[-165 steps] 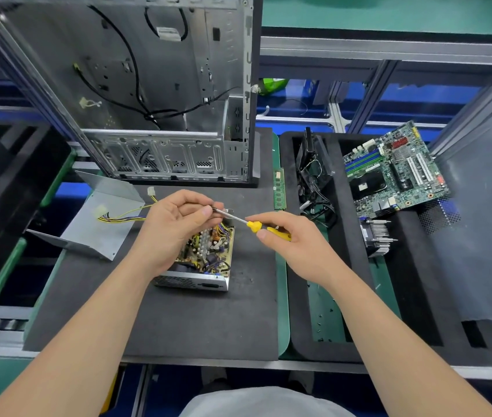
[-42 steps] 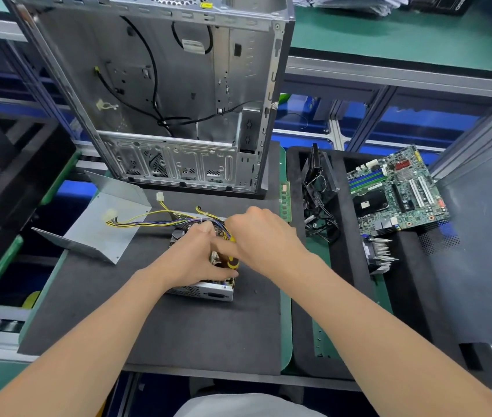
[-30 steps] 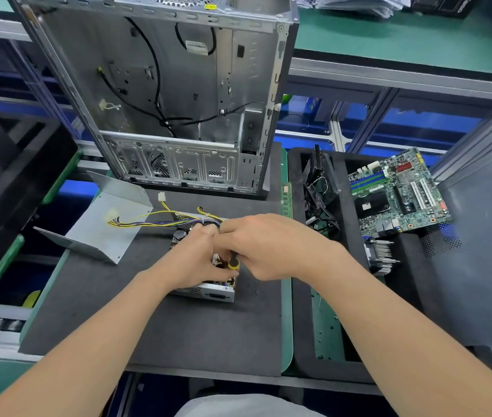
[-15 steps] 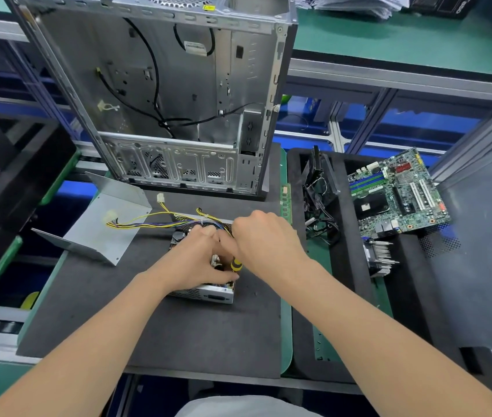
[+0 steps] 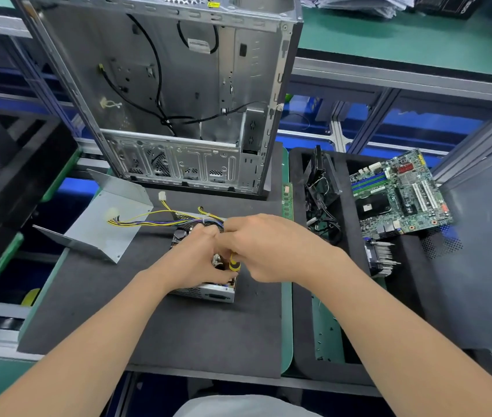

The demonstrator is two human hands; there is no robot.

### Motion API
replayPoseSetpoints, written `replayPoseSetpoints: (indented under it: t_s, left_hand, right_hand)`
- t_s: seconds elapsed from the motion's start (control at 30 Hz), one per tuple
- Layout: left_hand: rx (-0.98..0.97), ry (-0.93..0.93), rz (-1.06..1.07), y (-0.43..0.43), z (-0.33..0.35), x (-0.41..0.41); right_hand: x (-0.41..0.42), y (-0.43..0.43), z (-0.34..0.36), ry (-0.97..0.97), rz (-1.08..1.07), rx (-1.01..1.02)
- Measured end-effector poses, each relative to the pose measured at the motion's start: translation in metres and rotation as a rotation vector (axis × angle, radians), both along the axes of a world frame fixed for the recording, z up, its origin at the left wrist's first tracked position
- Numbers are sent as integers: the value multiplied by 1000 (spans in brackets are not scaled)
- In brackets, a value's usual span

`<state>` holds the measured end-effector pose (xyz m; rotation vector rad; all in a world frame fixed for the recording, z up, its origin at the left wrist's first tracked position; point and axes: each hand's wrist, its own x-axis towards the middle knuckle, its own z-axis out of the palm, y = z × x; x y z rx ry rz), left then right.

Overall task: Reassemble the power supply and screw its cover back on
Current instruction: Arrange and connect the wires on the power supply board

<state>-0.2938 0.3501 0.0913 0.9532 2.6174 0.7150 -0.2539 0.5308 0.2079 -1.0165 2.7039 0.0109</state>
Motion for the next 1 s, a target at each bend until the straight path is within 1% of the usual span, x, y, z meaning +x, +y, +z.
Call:
replayPoseSetpoints:
  t_s: [0.1, 0.17, 0.23, 0.27, 0.3, 0.37, 0.43, 0.5, 0.57, 0.63, 0.7, 0.77, 0.83, 0.9, 1.0]
  left_hand:
    - [54, 16, -30, 1, 4, 1]
    - [28, -6, -36, 1, 4, 0]
    - [-17, -15, -6, 0, 1, -1]
    - [-1, -22, 18, 0, 1, 0]
    - [58, -8, 11, -1, 0, 0]
    - [127, 44, -47, 0, 3, 2]
    - [137, 53, -57, -2, 3, 2]
    - [136, 37, -32, -1, 3, 3]
    - [86, 46, -50, 1, 3, 2]
    - [48, 9, -34, 2, 6, 2]
    - [23, -3, -15, 1, 4, 1]
    - [-8, -19, -16, 1, 4, 1]
    - [5, -19, -9, 1, 4, 1]
    - [35, -31, -39, 2, 7, 1]
    - [-22, -22, -15, 1, 0, 0]
  right_hand:
    - [-2, -3, -5, 24, -124, -45]
    - [-2, -5, -7, 74, -216, -45]
    - [-3, -8, -9, 80, -336, -51]
    - [-2, -10, -10, 69, -392, -54]
    - [-1, -13, -12, 67, -440, -56]
    - [3, -18, -16, 143, -495, -52]
    - [7, -20, -19, 247, -497, -48]
    - [9, -15, -20, 259, -437, -66]
    - [8, -6, -18, 181, -257, -92]
    - [8, 3, -10, 92, -51, -90]
    - [8, 7, -8, 28, 33, -46]
    - [8, 5, -7, 1, 8, -30]
    - [7, 0, -10, 16, -42, -29]
    - [5, -3, -16, 44, -150, -45]
    - [6, -6, -22, 140, -309, -62]
